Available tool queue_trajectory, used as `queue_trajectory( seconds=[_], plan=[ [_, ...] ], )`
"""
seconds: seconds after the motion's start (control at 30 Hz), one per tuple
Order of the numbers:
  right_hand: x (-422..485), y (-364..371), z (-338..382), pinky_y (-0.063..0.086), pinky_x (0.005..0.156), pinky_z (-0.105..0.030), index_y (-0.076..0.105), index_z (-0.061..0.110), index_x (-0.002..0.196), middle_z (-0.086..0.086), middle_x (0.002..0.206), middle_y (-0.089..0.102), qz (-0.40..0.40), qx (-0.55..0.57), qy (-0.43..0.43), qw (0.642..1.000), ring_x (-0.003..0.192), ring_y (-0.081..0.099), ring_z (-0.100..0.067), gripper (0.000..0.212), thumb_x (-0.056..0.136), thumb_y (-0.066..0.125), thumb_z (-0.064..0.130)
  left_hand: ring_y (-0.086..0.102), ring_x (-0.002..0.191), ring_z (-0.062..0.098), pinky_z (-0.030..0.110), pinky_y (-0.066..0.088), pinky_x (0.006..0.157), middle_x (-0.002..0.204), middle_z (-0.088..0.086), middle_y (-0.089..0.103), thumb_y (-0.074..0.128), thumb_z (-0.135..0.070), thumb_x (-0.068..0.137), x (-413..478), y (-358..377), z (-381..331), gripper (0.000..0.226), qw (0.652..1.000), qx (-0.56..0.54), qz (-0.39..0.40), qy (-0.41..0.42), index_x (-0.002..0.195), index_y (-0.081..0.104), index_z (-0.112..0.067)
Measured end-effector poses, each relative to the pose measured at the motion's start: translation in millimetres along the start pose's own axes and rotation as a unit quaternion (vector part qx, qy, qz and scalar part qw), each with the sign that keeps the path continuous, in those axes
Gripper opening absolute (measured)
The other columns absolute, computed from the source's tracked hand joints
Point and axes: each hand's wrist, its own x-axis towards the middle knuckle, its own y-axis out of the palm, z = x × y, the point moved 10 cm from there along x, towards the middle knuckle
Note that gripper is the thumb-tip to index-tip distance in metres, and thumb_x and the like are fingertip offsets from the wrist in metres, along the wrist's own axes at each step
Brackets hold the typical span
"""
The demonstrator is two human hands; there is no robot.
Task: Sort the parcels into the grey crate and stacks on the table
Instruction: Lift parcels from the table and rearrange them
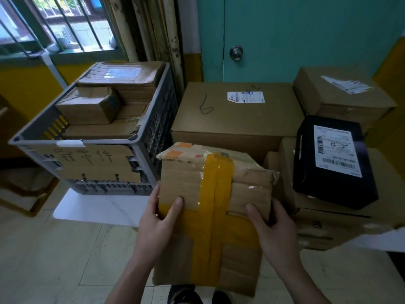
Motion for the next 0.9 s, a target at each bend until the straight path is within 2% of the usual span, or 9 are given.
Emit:
queue_trajectory(
  seconds=[0.1,0.17,0.27,0.4,0.5,0.63,0.77,0.87,0.9],
  plan=[
    [6,-1,-8,0.041,0.070,-0.015,0.052,0.045,0.107,0.030,0.099,0.056,-0.001,0.012,0.038,0.999,0.090,0.052,0.012,0.034,0.075,0.063,0.053,0.060,0.112,0.016,0.036,0.052,0.088,0.125,-0.006,0.060,0.079,-0.069,0.068,-1,-11,8,0.084,1.000,-0.011,-0.002,-0.027,0.134,0.046,-0.029],
    [8,-4,-17,0.048,0.082,-0.026,0.050,0.039,0.121,0.020,0.109,0.059,0.001,0.028,0.058,0.998,0.099,0.056,0.000,0.048,0.077,0.070,0.046,0.067,0.101,0.014,0.030,0.054,0.078,0.109,-0.009,0.068,0.077,-0.072,0.054,-3,-15,8,0.083,0.999,-0.015,0.012,-0.027,0.119,0.056,-0.026],
    [8,-7,-30,0.049,0.098,-0.045,0.047,0.030,0.126,0.005,0.119,0.058,0.003,0.021,0.094,0.995,0.113,0.057,-0.018,0.053,0.082,0.077,0.028,0.069,0.102,0.014,0.034,0.059,0.077,0.110,-0.016,0.068,0.078,-0.069,0.049,-8,-11,15,0.083,0.997,-0.025,0.070,-0.037,0.121,0.057,-0.034],
    [8,-9,-41,0.052,0.090,-0.040,0.049,0.026,0.122,0.007,0.110,0.059,0.003,0.021,0.118,0.993,0.103,0.059,-0.015,0.045,0.086,0.075,0.024,0.066,0.111,0.010,0.039,0.059,0.085,0.123,-0.025,0.063,0.080,-0.067,0.054,-19,-5,24,0.081,0.982,-0.061,0.160,-0.079,0.130,0.052,-0.060],
    [8,-11,-41,0.051,0.081,-0.031,0.052,0.023,0.118,0.005,0.114,0.063,-0.006,0.054,0.118,0.991,0.100,0.061,-0.009,0.040,0.085,0.075,0.022,0.067,0.108,0.008,0.033,0.058,0.082,0.126,-0.023,0.063,0.081,-0.078,0.043,-25,-12,27,0.095,0.979,-0.070,0.158,-0.104,0.131,0.051,-0.062],
    [7,-3,-39,0.054,0.090,-0.043,0.051,0.027,0.124,0.008,0.119,0.065,0.023,0.075,0.117,0.990,0.108,0.063,-0.014,0.044,0.086,0.073,0.021,0.066,0.105,0.005,0.026,0.056,0.079,0.124,-0.023,0.059,0.076,-0.088,0.030,-30,-19,24,0.115,0.981,-0.080,0.140,-0.112,0.136,0.044,-0.057],
    [8,-5,-34,0.051,0.080,-0.034,0.056,0.030,0.123,0.020,0.109,0.060,0.039,0.072,0.108,0.991,0.104,0.059,-0.006,0.039,0.088,0.070,0.020,0.062,0.112,0.000,0.022,0.053,0.081,0.121,-0.025,0.065,0.073,-0.087,0.042,-36,-15,8,0.101,0.978,-0.090,0.175,-0.065,0.131,0.057,-0.043],
    [8,-4,-31,0.050,0.081,-0.030,0.058,0.023,0.128,0.007,0.119,0.064,0.049,0.140,0.118,0.982,0.108,0.062,-0.011,0.042,0.087,0.066,0.019,0.058,0.119,0.005,0.029,0.052,0.083,0.123,-0.030,0.061,0.064,-0.072,0.070,-39,-15,12,0.062,0.978,-0.081,0.180,-0.065,0.128,0.058,-0.053],
    [8,-3,-29,0.050,0.081,-0.030,0.058,0.022,0.130,0.004,0.122,0.064,0.053,0.157,0.120,0.979,0.109,0.063,-0.012,0.047,0.084,0.067,0.022,0.057,0.120,0.004,0.031,0.052,0.085,0.126,-0.031,0.059,0.065,-0.071,0.070,-40,-15,11,0.064,0.979,-0.074,0.183,-0.056,0.130,0.056,-0.054]
  ],
)
